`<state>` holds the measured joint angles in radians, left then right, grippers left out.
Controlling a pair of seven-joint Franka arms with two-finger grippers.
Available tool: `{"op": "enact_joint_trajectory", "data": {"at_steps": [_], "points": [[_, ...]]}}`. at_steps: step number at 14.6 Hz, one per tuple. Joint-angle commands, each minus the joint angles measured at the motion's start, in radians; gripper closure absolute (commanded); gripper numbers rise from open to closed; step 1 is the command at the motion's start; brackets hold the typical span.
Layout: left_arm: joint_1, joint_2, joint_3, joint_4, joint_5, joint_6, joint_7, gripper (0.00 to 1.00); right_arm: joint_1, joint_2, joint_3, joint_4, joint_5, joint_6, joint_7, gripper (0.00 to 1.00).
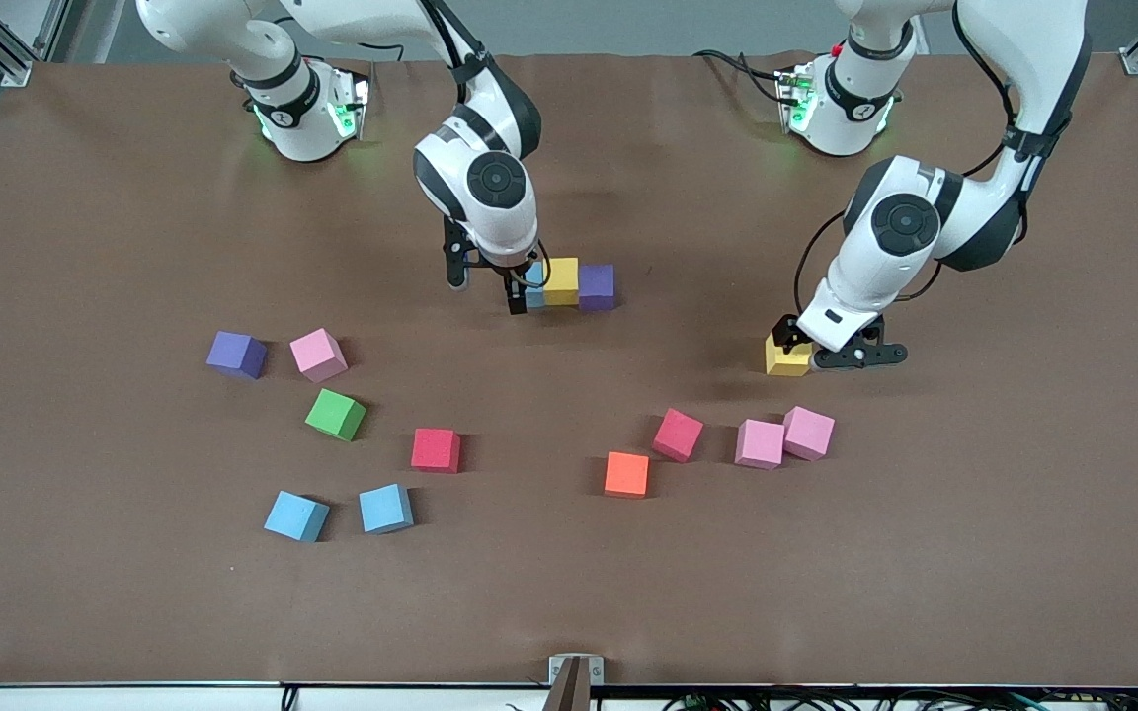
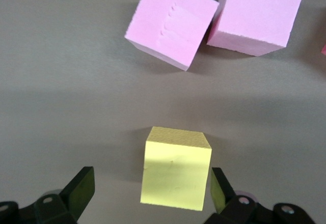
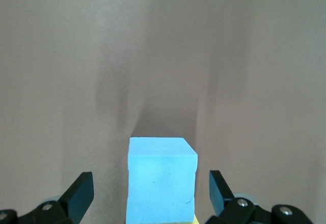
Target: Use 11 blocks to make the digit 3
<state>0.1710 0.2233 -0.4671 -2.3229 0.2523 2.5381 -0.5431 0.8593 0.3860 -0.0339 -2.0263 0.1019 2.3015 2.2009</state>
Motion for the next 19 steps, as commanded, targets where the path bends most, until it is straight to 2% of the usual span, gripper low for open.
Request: {"op": "enact_joint_trajectory", "data": {"at_steps": [1, 6, 8, 10, 14, 17, 19], "points": [[0.010, 0.034, -0.008, 0.000, -0.021, 0.036, 0.015, 0.00, -0.040, -0.081, 0.006, -0.019, 0.001, -0.072, -0.085, 0.00], [0.008, 0.065, -0.008, 0.016, -0.019, 0.034, 0.055, 0.00, -0.149, -0.128, -0.001, -0.015, -0.027, -0.094, -0.272, 0.00], [0.001, 0.082, -0.008, 0.023, -0.018, 0.034, 0.055, 0.00, -0.228, -0.118, -0.004, 0.030, -0.079, -0.096, -0.332, 0.00], [-0.007, 0.102, -0.008, 0.028, -0.012, 0.030, 0.063, 0.00, -0.334, -0.108, -0.001, 0.086, -0.074, -0.137, -0.461, 0.00], [-0.013, 0.125, -0.008, 0.043, -0.007, 0.028, 0.068, 0.00, -0.447, -0.017, -0.001, 0.294, -0.071, -0.302, -0.478, 0.00], [-0.013, 0.137, -0.010, 0.050, -0.005, 0.028, 0.068, 0.01, -0.482, 0.042, -0.003, 0.382, -0.076, -0.301, -0.478, 0.03], [-0.011, 0.143, -0.008, 0.051, -0.004, 0.028, 0.068, 0.02, -0.480, 0.106, -0.001, 0.444, -0.082, -0.298, -0.465, 0.00]]}}
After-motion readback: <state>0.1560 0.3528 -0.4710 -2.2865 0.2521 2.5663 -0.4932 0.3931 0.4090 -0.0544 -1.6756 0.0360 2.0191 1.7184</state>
